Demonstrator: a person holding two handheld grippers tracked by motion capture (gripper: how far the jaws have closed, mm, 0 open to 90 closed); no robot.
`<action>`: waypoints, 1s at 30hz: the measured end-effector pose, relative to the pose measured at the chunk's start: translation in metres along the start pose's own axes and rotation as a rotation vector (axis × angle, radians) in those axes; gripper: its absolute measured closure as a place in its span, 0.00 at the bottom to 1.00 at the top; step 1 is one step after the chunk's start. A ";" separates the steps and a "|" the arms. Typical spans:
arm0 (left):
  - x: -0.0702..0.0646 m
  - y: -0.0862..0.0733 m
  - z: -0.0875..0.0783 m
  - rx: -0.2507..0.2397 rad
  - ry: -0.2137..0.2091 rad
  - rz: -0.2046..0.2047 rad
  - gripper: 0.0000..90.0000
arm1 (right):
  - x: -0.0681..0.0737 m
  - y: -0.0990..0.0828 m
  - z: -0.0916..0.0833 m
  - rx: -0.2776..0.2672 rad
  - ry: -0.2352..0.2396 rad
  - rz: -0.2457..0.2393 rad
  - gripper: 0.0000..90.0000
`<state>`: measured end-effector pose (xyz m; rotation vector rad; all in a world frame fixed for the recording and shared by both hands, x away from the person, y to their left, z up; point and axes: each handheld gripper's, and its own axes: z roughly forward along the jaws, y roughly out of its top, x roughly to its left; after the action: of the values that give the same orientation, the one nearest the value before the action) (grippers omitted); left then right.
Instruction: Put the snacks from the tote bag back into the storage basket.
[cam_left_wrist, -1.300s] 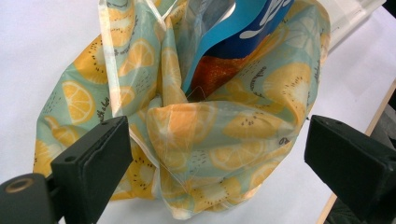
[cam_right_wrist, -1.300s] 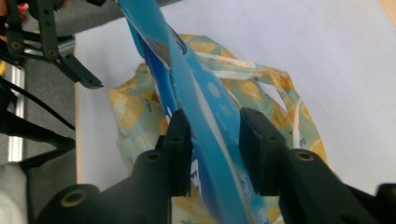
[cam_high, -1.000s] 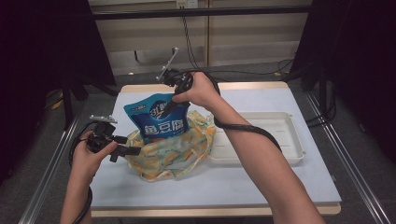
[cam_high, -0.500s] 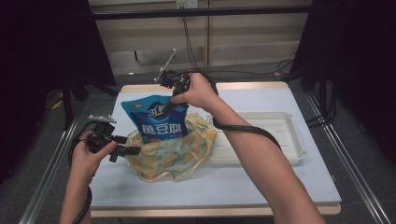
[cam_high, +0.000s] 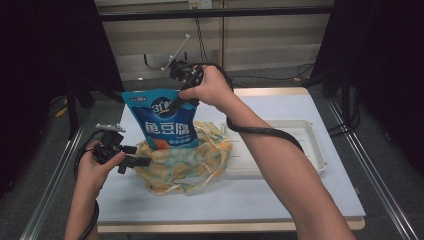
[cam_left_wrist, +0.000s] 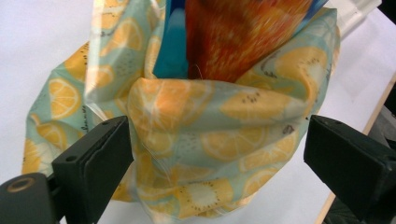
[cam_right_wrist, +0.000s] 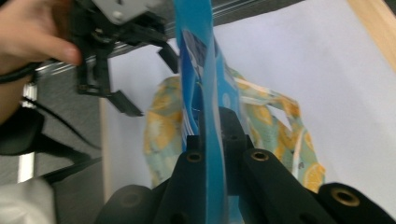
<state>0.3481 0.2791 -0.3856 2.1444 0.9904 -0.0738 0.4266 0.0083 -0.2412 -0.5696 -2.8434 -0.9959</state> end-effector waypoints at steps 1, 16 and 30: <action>0.000 0.000 0.000 -0.003 -0.001 -0.004 0.08 | 0.001 0.002 -0.004 0.001 -0.004 -0.001 1.00; 0.004 -0.002 0.000 0.000 -0.014 -0.008 0.08 | 0.004 0.029 -0.055 -0.015 -0.034 -0.026 1.00; 0.004 -0.003 0.001 0.011 -0.004 -0.005 0.08 | 0.003 0.016 -0.087 -0.016 -0.036 -0.030 1.00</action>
<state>0.3488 0.2819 -0.3894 2.1510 0.9947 -0.0859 0.4255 -0.0330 -0.1629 -0.5541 -2.8861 -1.0238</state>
